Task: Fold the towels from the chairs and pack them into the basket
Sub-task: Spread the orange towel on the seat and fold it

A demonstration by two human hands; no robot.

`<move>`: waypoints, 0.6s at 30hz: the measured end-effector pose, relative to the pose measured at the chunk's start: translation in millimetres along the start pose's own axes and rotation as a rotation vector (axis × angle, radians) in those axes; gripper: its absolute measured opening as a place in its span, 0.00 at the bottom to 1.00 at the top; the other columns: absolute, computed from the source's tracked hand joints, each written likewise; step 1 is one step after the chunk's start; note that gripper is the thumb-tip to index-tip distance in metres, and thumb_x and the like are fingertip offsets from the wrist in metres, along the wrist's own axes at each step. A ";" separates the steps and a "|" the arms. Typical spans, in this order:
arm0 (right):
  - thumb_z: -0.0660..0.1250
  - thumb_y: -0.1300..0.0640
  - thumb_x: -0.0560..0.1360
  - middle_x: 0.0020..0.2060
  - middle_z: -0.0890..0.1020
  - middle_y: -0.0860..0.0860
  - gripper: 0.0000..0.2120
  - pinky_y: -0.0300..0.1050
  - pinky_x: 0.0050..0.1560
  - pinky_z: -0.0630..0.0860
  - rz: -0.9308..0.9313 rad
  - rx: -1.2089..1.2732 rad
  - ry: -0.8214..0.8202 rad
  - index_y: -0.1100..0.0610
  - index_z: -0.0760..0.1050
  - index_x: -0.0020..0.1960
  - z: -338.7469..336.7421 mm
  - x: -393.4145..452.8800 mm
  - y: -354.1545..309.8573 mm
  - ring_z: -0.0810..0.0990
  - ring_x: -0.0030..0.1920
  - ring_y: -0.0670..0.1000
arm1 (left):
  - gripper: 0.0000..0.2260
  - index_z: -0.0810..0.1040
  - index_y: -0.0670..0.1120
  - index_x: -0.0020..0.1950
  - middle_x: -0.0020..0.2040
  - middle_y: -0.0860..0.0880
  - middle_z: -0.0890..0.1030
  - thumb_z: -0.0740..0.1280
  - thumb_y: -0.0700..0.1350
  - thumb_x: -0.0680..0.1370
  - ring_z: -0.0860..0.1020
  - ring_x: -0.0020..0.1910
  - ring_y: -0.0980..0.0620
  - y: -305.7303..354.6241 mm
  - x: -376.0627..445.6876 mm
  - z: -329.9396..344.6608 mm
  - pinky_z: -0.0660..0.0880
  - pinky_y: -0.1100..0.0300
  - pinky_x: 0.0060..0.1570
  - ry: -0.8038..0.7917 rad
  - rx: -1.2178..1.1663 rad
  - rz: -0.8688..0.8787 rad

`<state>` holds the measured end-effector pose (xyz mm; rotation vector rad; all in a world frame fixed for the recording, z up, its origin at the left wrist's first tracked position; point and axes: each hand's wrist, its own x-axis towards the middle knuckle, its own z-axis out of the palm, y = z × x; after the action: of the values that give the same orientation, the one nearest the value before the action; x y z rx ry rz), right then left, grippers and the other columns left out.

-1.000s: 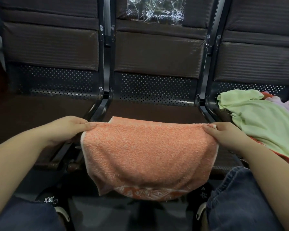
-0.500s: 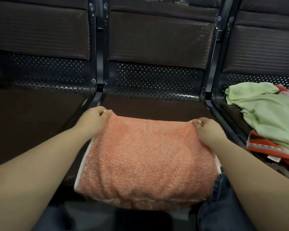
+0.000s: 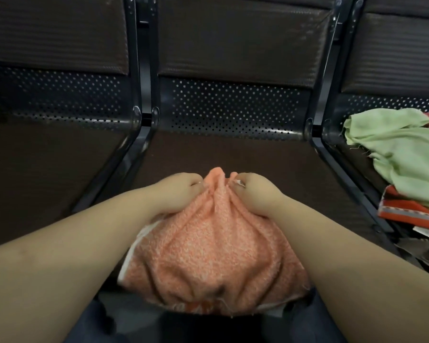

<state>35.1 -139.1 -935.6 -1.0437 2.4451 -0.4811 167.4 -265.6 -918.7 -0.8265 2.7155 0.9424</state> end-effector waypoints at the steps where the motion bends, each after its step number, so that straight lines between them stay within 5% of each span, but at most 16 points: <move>1: 0.55 0.49 0.81 0.63 0.77 0.52 0.18 0.45 0.57 0.70 -0.019 0.013 -0.005 0.55 0.72 0.67 -0.4 -4.9 -3.7 0.75 0.62 0.54 | 0.14 0.76 0.47 0.47 0.47 0.50 0.78 0.55 0.52 0.83 0.75 0.47 0.51 1.7 -4.9 0.1 0.69 0.56 0.44 -0.010 -0.009 0.021; 7: 0.53 0.51 0.82 0.56 0.80 0.54 0.15 0.43 0.48 0.68 -0.048 0.015 0.086 0.55 0.75 0.59 -23.5 -35.8 -1.6 0.77 0.55 0.54 | 0.16 0.75 0.40 0.48 0.46 0.44 0.79 0.55 0.51 0.83 0.76 0.48 0.46 -17.5 -41.5 -22.3 0.66 0.56 0.44 0.194 -0.096 0.002; 11: 0.55 0.51 0.82 0.56 0.80 0.55 0.16 0.41 0.49 0.66 -0.006 0.085 0.111 0.56 0.76 0.61 -43.6 -64.0 7.0 0.76 0.56 0.55 | 0.14 0.75 0.47 0.43 0.42 0.46 0.79 0.56 0.52 0.82 0.77 0.46 0.46 -41.2 -68.9 -40.4 0.69 0.53 0.45 0.267 -0.193 -0.057; 14: 0.56 0.48 0.81 0.53 0.81 0.51 0.15 0.41 0.50 0.68 -0.002 0.043 -0.083 0.53 0.78 0.58 -43.8 -89.7 1.6 0.76 0.52 0.50 | 0.15 0.75 0.50 0.38 0.35 0.51 0.77 0.58 0.52 0.82 0.75 0.38 0.52 -46.9 -89.9 -37.2 0.67 0.56 0.43 0.229 -0.240 -0.051; 18: 0.57 0.45 0.80 0.43 0.81 0.42 0.13 0.39 0.47 0.71 0.020 -0.119 -0.418 0.45 0.78 0.46 -40.0 -123.1 -3.8 0.78 0.47 0.43 | 0.16 0.76 0.47 0.38 0.34 0.51 0.77 0.60 0.54 0.81 0.74 0.36 0.53 -60.2 -121.8 -20.7 0.71 0.53 0.46 -0.079 -0.245 -0.101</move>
<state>93.1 -44.6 -868.7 -1.0447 2.1265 -0.0950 302.9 -262.4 -896.4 -0.9362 2.4990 1.2730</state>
